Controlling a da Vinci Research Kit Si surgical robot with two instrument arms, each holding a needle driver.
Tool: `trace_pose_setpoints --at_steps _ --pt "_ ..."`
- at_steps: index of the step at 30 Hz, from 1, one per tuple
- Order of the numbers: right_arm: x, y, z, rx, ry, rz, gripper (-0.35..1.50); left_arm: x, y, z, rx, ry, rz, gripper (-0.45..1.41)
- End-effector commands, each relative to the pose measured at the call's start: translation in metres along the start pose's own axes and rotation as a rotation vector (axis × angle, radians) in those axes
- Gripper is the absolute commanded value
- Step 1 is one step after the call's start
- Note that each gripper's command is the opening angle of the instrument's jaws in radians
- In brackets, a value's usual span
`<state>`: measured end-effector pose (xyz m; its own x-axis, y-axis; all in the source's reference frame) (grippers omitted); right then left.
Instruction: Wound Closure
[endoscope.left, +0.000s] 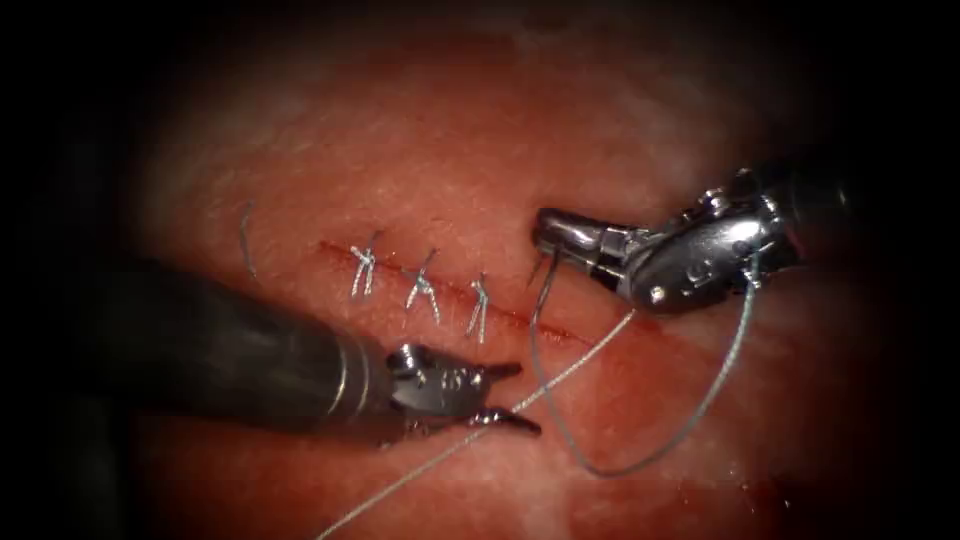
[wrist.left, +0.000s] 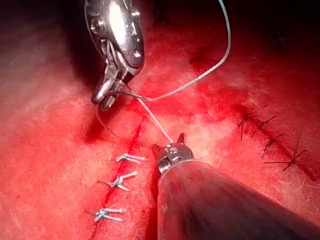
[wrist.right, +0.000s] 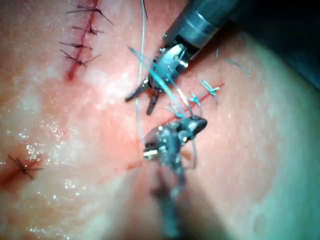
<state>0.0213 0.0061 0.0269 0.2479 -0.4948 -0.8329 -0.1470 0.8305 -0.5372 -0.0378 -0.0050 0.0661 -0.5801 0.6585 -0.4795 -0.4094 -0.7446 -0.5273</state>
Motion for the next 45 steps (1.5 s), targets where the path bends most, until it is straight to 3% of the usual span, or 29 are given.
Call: trace_pose_setpoints --at_steps 1,25,34,45 --pt "0.0002 -0.0013 0.0004 0.002 0.004 -0.003 -0.35 -0.0008 0.0009 0.0007 -0.004 -0.002 -0.003 0.42" --pt "-0.0009 -0.0023 0.0004 0.002 -0.007 -0.069 -0.35 -0.0005 0.0012 0.0004 -0.012 -0.002 -0.006 0.50" --pt "-0.0015 -0.0036 0.0009 0.013 -0.012 -0.095 -0.35 -0.0004 0.0011 0.0003 -0.014 -0.002 -0.006 0.52" --pt "-0.0021 -0.0063 0.0011 0.013 -0.005 -0.245 -0.35 -0.0004 0.0006 -0.0009 -0.028 -0.003 -0.004 0.52"
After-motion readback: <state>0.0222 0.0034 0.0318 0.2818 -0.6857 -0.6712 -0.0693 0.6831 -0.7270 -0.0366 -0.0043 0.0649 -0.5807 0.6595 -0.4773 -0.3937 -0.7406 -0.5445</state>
